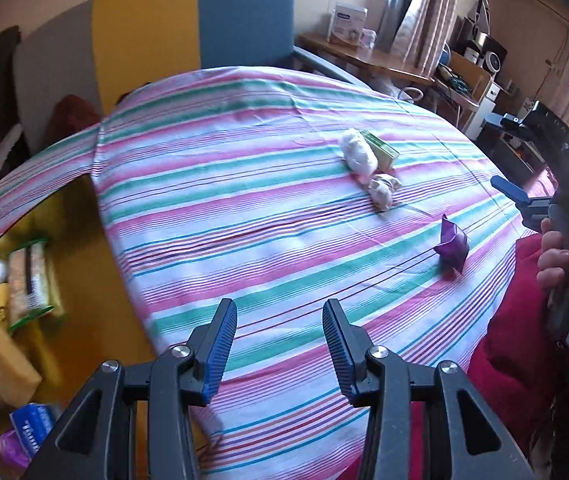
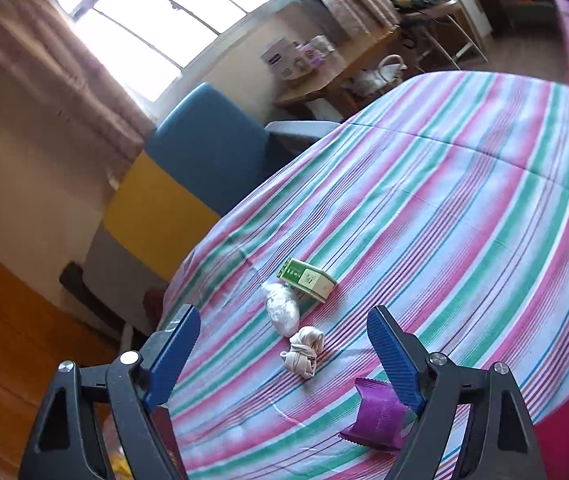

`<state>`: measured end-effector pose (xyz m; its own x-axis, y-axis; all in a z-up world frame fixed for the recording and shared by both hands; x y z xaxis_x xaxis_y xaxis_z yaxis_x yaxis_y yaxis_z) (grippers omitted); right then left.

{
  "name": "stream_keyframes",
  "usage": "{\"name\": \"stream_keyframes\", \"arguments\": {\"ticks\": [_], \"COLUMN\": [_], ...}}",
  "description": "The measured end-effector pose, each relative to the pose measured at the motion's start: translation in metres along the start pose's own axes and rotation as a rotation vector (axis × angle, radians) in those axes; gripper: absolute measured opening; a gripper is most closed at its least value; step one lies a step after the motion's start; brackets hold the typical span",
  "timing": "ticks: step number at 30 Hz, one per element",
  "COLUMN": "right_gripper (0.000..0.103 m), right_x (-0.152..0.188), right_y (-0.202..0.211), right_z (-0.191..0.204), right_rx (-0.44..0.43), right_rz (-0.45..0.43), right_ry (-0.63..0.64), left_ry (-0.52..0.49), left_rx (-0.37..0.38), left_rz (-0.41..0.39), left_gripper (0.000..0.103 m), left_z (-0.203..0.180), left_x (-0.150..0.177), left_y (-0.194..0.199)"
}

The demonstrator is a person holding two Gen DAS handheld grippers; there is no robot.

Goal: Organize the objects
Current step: 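Move the left gripper to the knotted white cloth and grasp it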

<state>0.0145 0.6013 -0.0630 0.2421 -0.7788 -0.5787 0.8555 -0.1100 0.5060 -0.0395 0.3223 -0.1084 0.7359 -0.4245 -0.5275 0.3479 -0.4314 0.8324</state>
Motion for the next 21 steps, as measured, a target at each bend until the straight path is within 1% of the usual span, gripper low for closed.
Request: {"name": "stream_keyframes", "arguments": {"ticks": [4,7,12,16,21], "right_gripper": [0.088,0.089,0.089,0.089,0.09], "right_x": [-0.001,-0.002,-0.001,0.0,0.003], "right_y": [-0.001,0.001,-0.002,-0.002,-0.005], "right_z": [-0.001,0.001,0.004,0.008,0.008], "right_rx": [-0.014,-0.025,-0.055,-0.075,-0.108], "right_rz": [0.0,-0.01,0.006,0.012,0.034], "right_ry": [-0.021,-0.025,-0.026,-0.014,-0.035], "left_ry": [-0.043,-0.091,-0.145,-0.174,-0.22], "left_rx": [0.041,0.077,0.121,0.114,0.095], "left_rz": [0.014,0.01,0.059,0.089,0.111], "left_gripper": [0.04,0.04,0.04,0.04,0.04], "left_z": [-0.03,-0.055,-0.09,-0.108,-0.128], "left_x": [-0.012,-0.026,-0.047,-0.064,-0.079], "left_y": [-0.015,-0.026,-0.062,-0.094,-0.127]}}
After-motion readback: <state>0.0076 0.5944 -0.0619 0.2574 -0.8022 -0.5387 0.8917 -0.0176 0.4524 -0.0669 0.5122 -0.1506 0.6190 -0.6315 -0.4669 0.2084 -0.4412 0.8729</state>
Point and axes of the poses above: each gripper's, at about its wrist camera, not at the fingertips, and y roughly against the way its jaws point, z to its left, x to its underside, the point moved 9 cm from there along -y, roughly the way its jaws point, and after that the axes turned 6 degrees about y, right-handed, at the moved point
